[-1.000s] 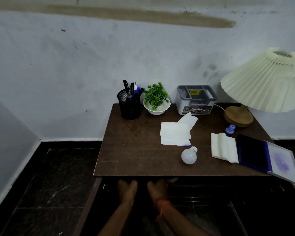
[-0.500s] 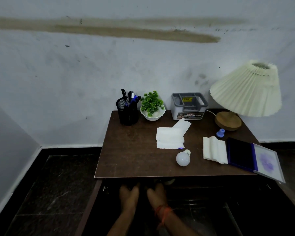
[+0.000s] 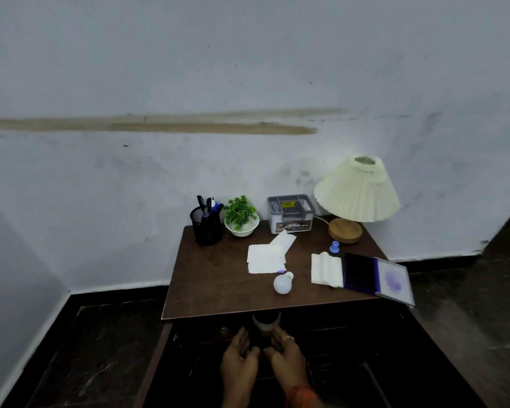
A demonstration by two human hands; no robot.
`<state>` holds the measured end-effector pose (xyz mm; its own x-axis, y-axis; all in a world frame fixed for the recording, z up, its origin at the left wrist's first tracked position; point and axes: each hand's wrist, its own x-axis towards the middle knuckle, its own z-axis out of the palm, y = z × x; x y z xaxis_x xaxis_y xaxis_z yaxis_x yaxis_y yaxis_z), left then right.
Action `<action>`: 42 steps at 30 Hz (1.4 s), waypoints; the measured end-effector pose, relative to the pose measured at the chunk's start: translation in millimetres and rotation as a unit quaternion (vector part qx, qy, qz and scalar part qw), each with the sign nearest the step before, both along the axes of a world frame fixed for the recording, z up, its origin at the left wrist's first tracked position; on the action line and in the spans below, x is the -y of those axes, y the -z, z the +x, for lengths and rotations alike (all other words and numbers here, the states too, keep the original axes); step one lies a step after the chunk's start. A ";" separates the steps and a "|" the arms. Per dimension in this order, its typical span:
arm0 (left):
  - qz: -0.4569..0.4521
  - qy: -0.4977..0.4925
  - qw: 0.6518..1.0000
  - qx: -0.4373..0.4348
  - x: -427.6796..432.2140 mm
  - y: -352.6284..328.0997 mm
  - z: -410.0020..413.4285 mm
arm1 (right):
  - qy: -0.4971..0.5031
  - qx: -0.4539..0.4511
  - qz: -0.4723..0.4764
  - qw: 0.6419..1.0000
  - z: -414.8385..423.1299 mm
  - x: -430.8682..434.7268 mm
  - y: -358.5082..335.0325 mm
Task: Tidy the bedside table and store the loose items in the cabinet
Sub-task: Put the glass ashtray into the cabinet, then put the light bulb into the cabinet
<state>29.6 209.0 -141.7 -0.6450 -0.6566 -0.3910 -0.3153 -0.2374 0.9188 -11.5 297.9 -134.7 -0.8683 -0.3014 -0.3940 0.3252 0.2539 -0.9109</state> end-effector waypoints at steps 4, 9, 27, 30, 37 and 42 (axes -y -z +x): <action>-0.032 0.036 0.999 -0.021 -20.5 -24.9 6.0 | 0.023 -0.012 -0.011 1.000 -1.8 -26.8 -13.1; -0.069 0.059 0.994 -0.058 -33.9 -52.6 3.9 | 0.053 -0.026 -0.029 0.998 -6.9 -46.8 -25.0; -0.093 0.072 0.988 -0.095 -6.5 -90.7 -72.8 | 0.157 0.064 -0.197 0.966 -68.7 -32.3 -56.3; -0.085 0.066 0.991 -0.079 -4.8 -88.8 -85.9 | 0.154 0.069 -0.202 0.965 -78.4 -27.4 -54.9; -0.040 0.071 0.993 -0.088 -6.7 -81.8 -102.2 | 0.132 0.087 -0.220 0.963 -86.6 -17.8 -55.0; 0.017 0.076 0.992 -0.097 -10.8 -71.6 -97.2 | 0.130 0.083 -0.220 0.963 -82.1 -18.0 -57.4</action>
<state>-67.6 219.8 -70.1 -0.8015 -0.5337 -0.2698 -0.1672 -0.2332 0.9580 -93.6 316.0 -77.3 -0.8730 -0.2515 -0.4178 0.4761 -0.2537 -0.8420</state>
